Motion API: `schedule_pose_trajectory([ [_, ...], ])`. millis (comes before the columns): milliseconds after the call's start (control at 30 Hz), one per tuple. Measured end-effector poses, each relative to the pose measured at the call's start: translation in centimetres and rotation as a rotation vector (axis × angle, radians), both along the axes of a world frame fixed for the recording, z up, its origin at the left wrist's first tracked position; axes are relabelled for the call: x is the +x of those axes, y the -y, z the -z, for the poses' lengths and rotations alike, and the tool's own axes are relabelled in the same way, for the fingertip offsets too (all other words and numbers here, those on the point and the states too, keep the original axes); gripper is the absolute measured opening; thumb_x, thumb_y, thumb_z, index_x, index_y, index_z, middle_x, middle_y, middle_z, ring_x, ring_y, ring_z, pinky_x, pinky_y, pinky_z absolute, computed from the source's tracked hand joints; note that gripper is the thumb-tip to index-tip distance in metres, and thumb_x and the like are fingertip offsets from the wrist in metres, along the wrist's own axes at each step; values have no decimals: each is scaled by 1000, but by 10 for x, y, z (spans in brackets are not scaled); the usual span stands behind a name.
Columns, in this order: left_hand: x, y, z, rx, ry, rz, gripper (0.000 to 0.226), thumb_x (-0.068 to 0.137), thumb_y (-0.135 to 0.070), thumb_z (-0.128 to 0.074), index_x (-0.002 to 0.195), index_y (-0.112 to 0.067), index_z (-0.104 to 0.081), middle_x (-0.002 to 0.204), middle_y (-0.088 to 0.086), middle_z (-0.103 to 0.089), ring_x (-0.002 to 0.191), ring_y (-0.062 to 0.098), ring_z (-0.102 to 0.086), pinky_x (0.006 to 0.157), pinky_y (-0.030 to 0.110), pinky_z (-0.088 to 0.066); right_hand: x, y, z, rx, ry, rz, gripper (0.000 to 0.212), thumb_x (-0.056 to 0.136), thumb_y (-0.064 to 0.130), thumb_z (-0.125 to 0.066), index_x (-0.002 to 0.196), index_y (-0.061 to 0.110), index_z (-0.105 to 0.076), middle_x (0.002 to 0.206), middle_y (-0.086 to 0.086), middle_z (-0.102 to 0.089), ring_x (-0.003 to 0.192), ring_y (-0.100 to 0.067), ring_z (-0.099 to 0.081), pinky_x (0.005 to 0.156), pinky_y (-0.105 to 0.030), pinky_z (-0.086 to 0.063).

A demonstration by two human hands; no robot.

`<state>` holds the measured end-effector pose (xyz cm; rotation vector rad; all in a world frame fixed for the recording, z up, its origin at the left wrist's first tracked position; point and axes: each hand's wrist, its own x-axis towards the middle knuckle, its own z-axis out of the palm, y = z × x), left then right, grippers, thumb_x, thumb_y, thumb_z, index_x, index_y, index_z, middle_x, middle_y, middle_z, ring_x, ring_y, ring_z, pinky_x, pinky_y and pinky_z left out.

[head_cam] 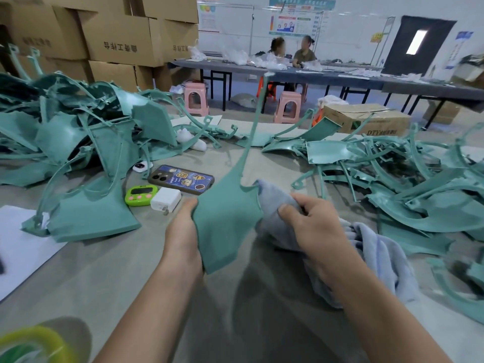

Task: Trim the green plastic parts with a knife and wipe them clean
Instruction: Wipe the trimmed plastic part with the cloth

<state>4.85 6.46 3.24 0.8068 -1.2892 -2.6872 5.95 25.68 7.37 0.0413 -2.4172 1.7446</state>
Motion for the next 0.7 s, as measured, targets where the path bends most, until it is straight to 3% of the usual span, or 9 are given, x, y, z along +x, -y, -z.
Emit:
schedule_pose_trajectory([
  [100, 1, -11, 7, -226, -66, 155, 36, 82, -45, -68, 99, -15, -79, 91, 8, -78, 79, 23, -76, 62, 32, -59, 5, 16, 0, -668, 285, -79, 37, 101, 6, -56, 69, 9, -73, 74, -16, -73, 62, -27, -69, 50, -29, -56],
  [233, -3, -23, 18, -752, -235, 68, 25, 83, -48, -61, 103, -39, -73, 100, -15, -74, 98, 8, -69, 87, 36, -55, 18, 30, 18, -773, 410, -217, 25, 102, 22, -59, 88, 13, -78, 90, -17, -76, 67, -29, -74, 47, -43, -58],
  [300, -3, -30, 19, -716, -282, 170, 19, 81, -46, -68, 87, -30, -76, 89, -2, -75, 85, 19, -69, 83, 50, -58, 19, 35, 25, -750, 387, -247, 23, 101, 19, -58, 90, 17, -78, 92, -15, -77, 72, -27, -74, 54, -45, -59],
  [367, 4, -34, 13, -438, -284, 194, 37, 66, -51, -76, 70, -15, -72, 75, 16, -68, 71, 29, -64, 69, 55, -56, 21, 42, 30, -642, 248, -256, 24, 100, 12, -58, 91, 20, -79, 92, -12, -77, 80, -23, -72, 64, -39, -59],
  [467, 13, -31, 12, 31, -158, 118, 50, 94, -42, -56, 57, -14, -73, 55, 5, -68, 48, 19, -67, 44, 25, -52, 30, 50, 35, -222, -91, -305, 28, 93, 16, -59, 115, 25, -74, 115, 9, -74, 109, -5, -64, 98, -34, -52],
  [533, 17, -21, 24, 173, -84, 53, 40, 91, -28, -56, 59, -12, -76, 50, 0, -67, 40, 10, -64, 31, 23, -46, 38, 52, 40, 41, -269, -335, 42, 90, 10, -60, 127, 28, -68, 134, 29, -59, 133, 8, -47, 113, -19, -35],
  [567, 24, -24, 26, 269, -102, 64, 31, 73, -33, -62, 71, -5, -77, 51, 4, -67, 40, 10, -64, 31, 22, -46, 41, 53, 42, 106, -323, -346, 41, 90, 8, -62, 126, 25, -68, 133, 34, -55, 134, 12, -43, 111, -12, -31],
  [633, 37, -43, 16, 515, -125, 28, 57, 61, -29, -61, 108, 4, -62, 64, 12, -69, 49, 19, -69, 34, 21, -48, 45, 50, 46, 137, -373, -377, 35, 90, 9, -65, 123, 20, -70, 126, 36, -57, 128, 16, -46, 105, -6, -32],
  [700, 45, -62, 5, 1133, -336, -137, 69, 50, 16, -74, 116, 21, -55, 93, 26, -70, 71, 36, -70, 34, 43, -51, 47, 47, 48, 122, -405, -402, 42, 87, 10, -71, 126, 25, -71, 127, 38, -59, 130, 12, -49, 108, -10, -36],
])
